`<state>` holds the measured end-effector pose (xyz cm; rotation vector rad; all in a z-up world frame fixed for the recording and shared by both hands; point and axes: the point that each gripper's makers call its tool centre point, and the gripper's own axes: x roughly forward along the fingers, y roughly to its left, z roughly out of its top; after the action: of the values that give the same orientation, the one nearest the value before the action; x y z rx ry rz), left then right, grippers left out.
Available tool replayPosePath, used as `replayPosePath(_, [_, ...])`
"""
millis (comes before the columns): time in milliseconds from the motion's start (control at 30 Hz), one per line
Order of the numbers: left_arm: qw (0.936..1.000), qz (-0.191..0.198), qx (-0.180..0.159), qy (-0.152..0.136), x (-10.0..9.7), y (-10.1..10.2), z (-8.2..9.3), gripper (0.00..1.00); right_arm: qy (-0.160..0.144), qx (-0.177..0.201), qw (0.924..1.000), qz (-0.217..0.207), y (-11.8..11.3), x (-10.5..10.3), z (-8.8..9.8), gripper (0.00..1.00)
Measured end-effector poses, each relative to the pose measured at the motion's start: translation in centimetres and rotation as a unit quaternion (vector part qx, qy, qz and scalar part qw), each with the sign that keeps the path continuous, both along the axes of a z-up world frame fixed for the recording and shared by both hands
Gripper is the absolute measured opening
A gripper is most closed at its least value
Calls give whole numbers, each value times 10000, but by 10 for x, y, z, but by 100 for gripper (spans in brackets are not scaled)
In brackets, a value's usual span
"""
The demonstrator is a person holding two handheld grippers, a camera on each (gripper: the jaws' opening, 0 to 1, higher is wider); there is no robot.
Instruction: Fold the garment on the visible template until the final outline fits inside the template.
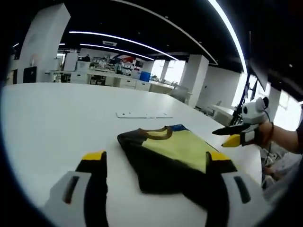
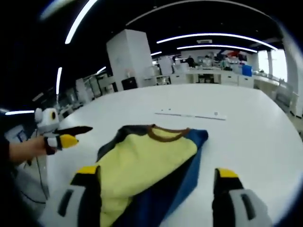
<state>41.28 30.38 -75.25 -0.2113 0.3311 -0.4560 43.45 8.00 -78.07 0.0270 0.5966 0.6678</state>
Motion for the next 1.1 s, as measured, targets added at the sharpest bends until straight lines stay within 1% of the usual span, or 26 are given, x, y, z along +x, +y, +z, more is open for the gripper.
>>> replayPosePath(133, [9999,-85,91,-24,-12,-2,-2,80,114,-12,9999,0,-5,-17,-7,99])
replayPosePath(233, [9996,-163,243,0,-21,-5,-7,78,190,-46,9998,0,-8,-31,-13,98])
replayPosePath(333, [9994,-225,257,14,-31,-7,-8,76,247,-16,9997,-45,-11,-40,-17,97])
replayPosePath(533, [9987,-354,289,207,-47,-11,-22,69,362,-42,9993,-116,-16,-62,-28,91])
replayPosePath(667, [9981,-438,311,301,-57,-17,-26,62,424,-63,9990,-161,-17,-73,-34,88])
replayPosePath(767, [9980,-485,280,305,-59,-22,-28,57,418,-64,9989,-189,-18,-76,-38,80])
replayPosePath(800, [9978,-539,254,293,-61,-26,-28,56,412,-74,9990,-179,-17,-77,-38,77])
replayPosePath(967, [9963,-710,341,331,-68,-40,-34,48,349,-109,9992,-160,-16,-83,-41,59])
replayPosePath(1033, [9957,-776,331,391,-73,-49,-39,46,373,-126,9991,-149,-16,-86,-44,53])
replayPosePath(1100, [9949,-830,336,468,-77,-56,-43,44,431,-80,9989,-184,-17,-89,-42,49])
